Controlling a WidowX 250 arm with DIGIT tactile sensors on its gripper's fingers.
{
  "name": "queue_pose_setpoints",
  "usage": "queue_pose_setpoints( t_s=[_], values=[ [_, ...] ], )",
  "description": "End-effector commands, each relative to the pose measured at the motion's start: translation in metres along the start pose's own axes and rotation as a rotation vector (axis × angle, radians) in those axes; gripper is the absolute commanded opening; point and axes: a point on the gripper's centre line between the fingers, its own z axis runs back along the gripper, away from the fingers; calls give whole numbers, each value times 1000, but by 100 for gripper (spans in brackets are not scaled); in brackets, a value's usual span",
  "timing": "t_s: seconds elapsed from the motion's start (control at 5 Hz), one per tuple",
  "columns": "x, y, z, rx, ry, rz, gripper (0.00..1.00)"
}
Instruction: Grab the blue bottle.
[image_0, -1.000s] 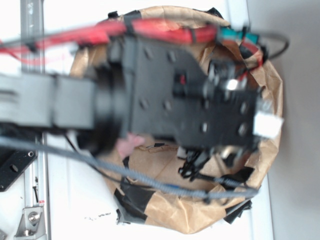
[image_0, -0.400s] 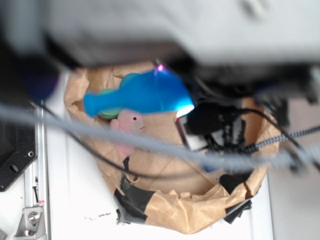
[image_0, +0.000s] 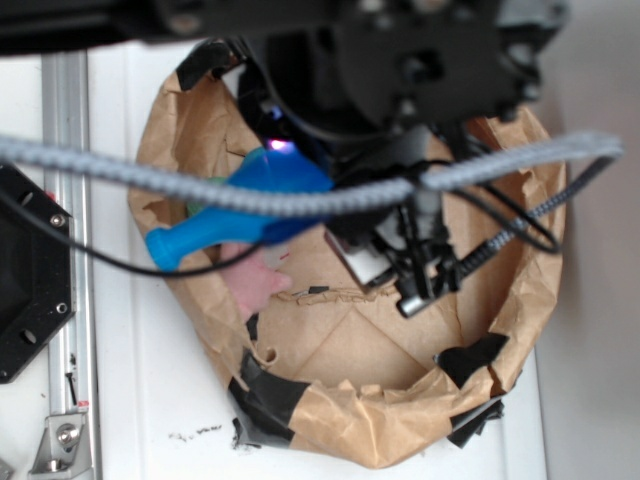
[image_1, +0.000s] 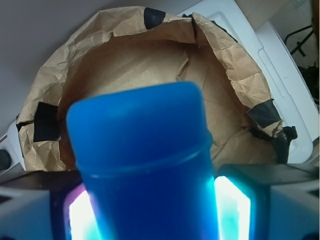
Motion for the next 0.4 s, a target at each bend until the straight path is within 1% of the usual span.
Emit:
queue_pose_setpoints(
  t_s=[0.0,0.2],
  values=[
    [3,-3,17,-61,-59,53,0],
    [5,-2,16,-53,-50,79,0]
  ],
)
